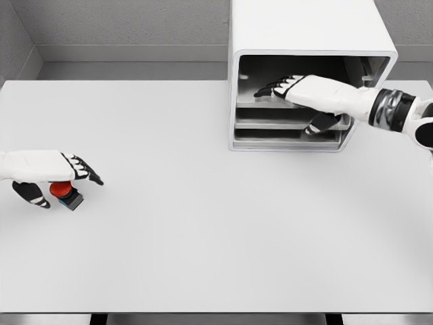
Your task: Slide open multi-storey tabletop storage cabinets and put open load switch and slide close multi-storey tabletop storage cabinets
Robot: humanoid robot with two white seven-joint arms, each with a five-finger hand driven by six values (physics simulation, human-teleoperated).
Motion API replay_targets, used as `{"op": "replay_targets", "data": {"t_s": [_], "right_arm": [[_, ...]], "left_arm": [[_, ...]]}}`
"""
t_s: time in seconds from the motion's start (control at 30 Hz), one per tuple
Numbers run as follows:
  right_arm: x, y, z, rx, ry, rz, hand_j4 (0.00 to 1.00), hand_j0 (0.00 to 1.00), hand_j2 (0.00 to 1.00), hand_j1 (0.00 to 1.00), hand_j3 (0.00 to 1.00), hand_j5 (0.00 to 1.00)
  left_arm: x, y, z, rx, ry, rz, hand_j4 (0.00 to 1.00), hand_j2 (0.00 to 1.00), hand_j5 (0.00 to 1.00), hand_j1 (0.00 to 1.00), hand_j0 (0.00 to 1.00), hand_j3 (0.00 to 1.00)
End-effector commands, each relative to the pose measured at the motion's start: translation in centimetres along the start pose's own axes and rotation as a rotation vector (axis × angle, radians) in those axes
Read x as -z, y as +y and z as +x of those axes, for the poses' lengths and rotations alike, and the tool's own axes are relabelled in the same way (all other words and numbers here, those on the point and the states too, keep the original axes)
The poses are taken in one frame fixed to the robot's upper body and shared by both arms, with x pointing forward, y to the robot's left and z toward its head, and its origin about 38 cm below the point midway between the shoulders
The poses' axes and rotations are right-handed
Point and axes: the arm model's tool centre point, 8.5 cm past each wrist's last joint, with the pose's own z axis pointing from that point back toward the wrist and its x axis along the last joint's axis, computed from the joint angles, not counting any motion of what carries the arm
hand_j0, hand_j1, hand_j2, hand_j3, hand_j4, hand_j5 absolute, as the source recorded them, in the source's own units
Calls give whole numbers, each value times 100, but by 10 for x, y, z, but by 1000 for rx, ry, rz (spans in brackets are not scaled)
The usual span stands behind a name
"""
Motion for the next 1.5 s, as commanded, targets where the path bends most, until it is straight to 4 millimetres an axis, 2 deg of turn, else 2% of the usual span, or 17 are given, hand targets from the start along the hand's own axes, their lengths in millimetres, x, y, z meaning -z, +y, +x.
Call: {"op": "replay_targets", "data": {"t_s": [0.0, 0.13, 0.23, 0.5, 0.53, 0.6, 0.67, 0.77, 0.93, 1.0, 1.1, 1.27, 1.47], "right_arm": [[2, 10, -12, 37, 26, 17, 100, 100, 100, 100, 100, 100], [-2, 16, -26, 47, 74, 34, 100, 100, 100, 100, 100, 100], [-5, 12, -28, 34, 78, 32, 100, 100, 100, 100, 100, 100], [-9, 3, -2, -78, -28, 34, 100, 100, 100, 100, 100, 100], [-17, 1, -1, -104, -27, 42, 100, 100, 100, 100, 100, 100], [-24, 1, 5, -128, -37, 53, 100, 100, 100, 100, 100, 100], [-24, 1, 5, -129, -39, 53, 100, 100, 100, 100, 100, 100], [-24, 1, 9, -144, -60, 53, 100, 100, 100, 100, 100, 100], [-34, 12, 17, -165, -78, 84, 100, 100, 100, 100, 100, 100], [-34, 13, 21, -176, -95, 86, 100, 100, 100, 100, 100, 100], [-46, 15, 27, -205, -105, 107, 100, 100, 100, 100, 100, 100], [-53, 19, 36, -240, -141, 124, 100, 100, 100, 100, 100, 100], [-75, 15, 31, -249, -99, 110, 100, 100, 100, 100, 100, 100]], "left_arm": [[1, 3, 4, 12, -9, 3, 93, 93, 93, 93, 93, 93], [-1, 2, 3, 21, 2, -6, 92, 92, 92, 92, 92, 92], [-1, 1, 3, 23, 4, -9, 90, 90, 90, 90, 90, 90], [0, 1, 7, 29, -8, -12, 73, 73, 73, 73, 73, 73], [1, 2, 8, 33, -12, -11, 72, 72, 72, 72, 72, 72], [-4, 1, 8, 37, -4, -19, 65, 65, 65, 65, 65, 65], [-5, 1, 9, 39, -4, -20, 63, 63, 63, 63, 63, 63], [-6, 1, 9, 40, -3, -21, 54, 54, 54, 54, 54, 54], [-7, 1, 8, 40, -1, -22, 45, 45, 45, 45, 45, 45], [-7, 1, 8, 40, -1, -22, 44, 44, 44, 44, 44, 44], [-7, 4, 13, 52, -11, -19, 40, 40, 40, 40, 40, 40], [-8, 12, 15, 67, -15, -3, 40, 40, 40, 40, 40, 40], [-10, 28, 18, 99, -20, 26, 40, 40, 40, 40, 40, 40]]}}
